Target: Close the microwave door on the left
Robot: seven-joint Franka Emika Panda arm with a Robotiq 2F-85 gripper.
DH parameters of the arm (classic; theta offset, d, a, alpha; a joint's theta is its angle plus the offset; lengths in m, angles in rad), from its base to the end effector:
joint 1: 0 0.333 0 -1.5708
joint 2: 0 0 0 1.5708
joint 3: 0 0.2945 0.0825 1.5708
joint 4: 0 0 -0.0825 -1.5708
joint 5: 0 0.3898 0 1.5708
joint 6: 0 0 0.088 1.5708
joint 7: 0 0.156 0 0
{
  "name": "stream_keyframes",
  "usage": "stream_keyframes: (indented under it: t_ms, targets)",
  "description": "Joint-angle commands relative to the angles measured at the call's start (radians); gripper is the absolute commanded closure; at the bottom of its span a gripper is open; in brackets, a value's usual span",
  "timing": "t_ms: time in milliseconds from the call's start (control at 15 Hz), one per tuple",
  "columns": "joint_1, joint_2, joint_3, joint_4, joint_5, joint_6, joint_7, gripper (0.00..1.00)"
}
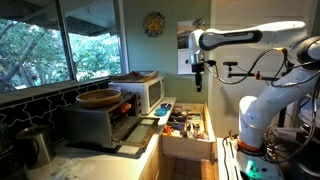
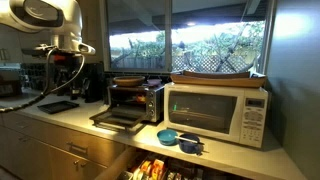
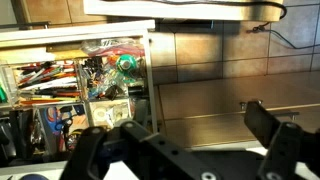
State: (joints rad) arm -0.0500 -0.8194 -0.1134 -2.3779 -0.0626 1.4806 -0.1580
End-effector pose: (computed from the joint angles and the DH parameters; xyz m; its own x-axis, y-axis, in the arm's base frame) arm 0.3003 -0.0643 0.5171 0.9965 0.0318 -0.0769 0.0294 -0.9990 -0.0327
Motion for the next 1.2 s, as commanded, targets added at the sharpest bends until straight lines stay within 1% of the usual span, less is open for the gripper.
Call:
stream_keyframes:
  t_ms: [0, 267, 400, 533, 600, 667, 733, 933, 1000, 1067, 1133]
  targets:
    - [0.005, 0.001, -0.003, 0.003, -0.002, -0.003, 0.003, 0.00]
    - [0.048, 0.032, 0.030, -0.035, -0.021, 0.093, -0.036, 0.00]
    - [0.051, 0.056, 0.024, -0.046, 0.001, 0.123, -0.030, 0.00]
    - [0.031, 0.088, -0.009, -0.042, 0.034, 0.120, -0.012, 0.00]
    - [0.015, 0.103, -0.038, -0.033, 0.048, 0.099, -0.012, 0.00]
    - [0.031, 0.075, 0.008, -0.037, 0.017, 0.104, -0.016, 0.00]
    - [0.025, 0.083, -0.003, -0.036, 0.018, 0.104, -0.021, 0.00]
    - [0.028, 0.087, 0.005, -0.031, 0.017, 0.104, -0.020, 0.00]
    - [0.006, 0.097, -0.016, -0.058, 0.048, 0.219, 0.027, 0.00]
    - [0.007, 0.113, -0.053, -0.064, 0.084, 0.268, 0.011, 0.00]
    - [-0.003, 0.124, -0.075, -0.096, 0.087, 0.370, -0.004, 0.00]
